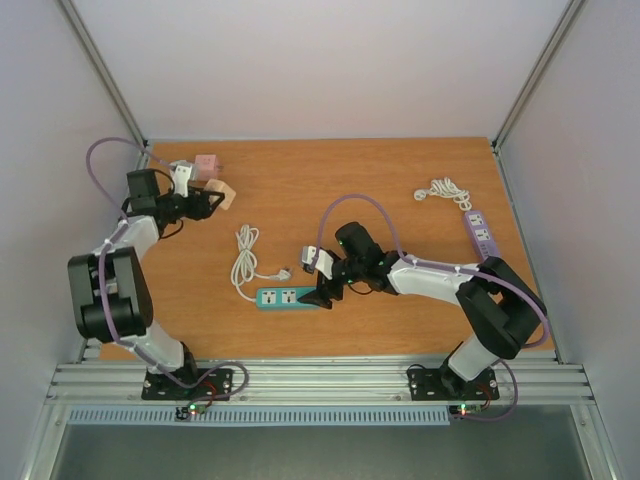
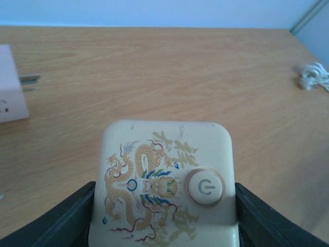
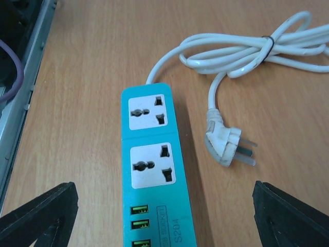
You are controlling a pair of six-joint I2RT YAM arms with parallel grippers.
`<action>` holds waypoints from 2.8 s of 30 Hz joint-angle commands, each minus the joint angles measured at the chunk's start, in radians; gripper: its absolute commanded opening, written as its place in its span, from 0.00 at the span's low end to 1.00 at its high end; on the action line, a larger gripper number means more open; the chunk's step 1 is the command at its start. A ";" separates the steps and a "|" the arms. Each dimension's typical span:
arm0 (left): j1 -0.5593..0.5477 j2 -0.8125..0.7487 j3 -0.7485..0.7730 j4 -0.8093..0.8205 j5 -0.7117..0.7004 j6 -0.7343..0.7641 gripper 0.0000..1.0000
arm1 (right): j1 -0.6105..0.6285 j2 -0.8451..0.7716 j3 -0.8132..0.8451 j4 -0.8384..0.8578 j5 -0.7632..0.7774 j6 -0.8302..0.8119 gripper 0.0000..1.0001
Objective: Pull the plug off the socket
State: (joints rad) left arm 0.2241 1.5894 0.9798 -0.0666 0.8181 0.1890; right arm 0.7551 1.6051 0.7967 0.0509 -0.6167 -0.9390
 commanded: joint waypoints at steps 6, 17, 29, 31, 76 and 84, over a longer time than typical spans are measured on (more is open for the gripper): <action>0.036 0.261 0.127 0.210 -0.017 -0.241 0.34 | -0.004 -0.053 -0.004 -0.028 0.021 0.007 0.94; 0.063 0.412 0.208 0.235 -0.039 -0.336 0.40 | -0.003 -0.035 -0.005 -0.026 0.015 0.005 0.94; 0.063 0.407 0.215 0.202 -0.133 -0.342 0.79 | -0.004 -0.010 0.001 -0.012 0.016 0.010 0.94; 0.062 0.402 0.215 0.196 -0.167 -0.337 0.83 | -0.004 -0.011 0.000 -0.014 0.014 0.011 0.94; 0.046 -0.083 0.033 0.040 -0.225 -0.037 1.00 | 0.116 0.136 0.200 -0.165 0.107 -0.032 0.94; 0.044 -0.157 -0.013 0.056 -0.168 -0.048 1.00 | 0.184 0.246 0.252 -0.177 0.226 -0.071 0.92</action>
State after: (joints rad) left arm 0.2726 1.4540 0.9756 -0.0277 0.6075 0.1249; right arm 0.9165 1.7988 0.9981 -0.1009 -0.4702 -0.9745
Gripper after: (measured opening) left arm 0.996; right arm 0.926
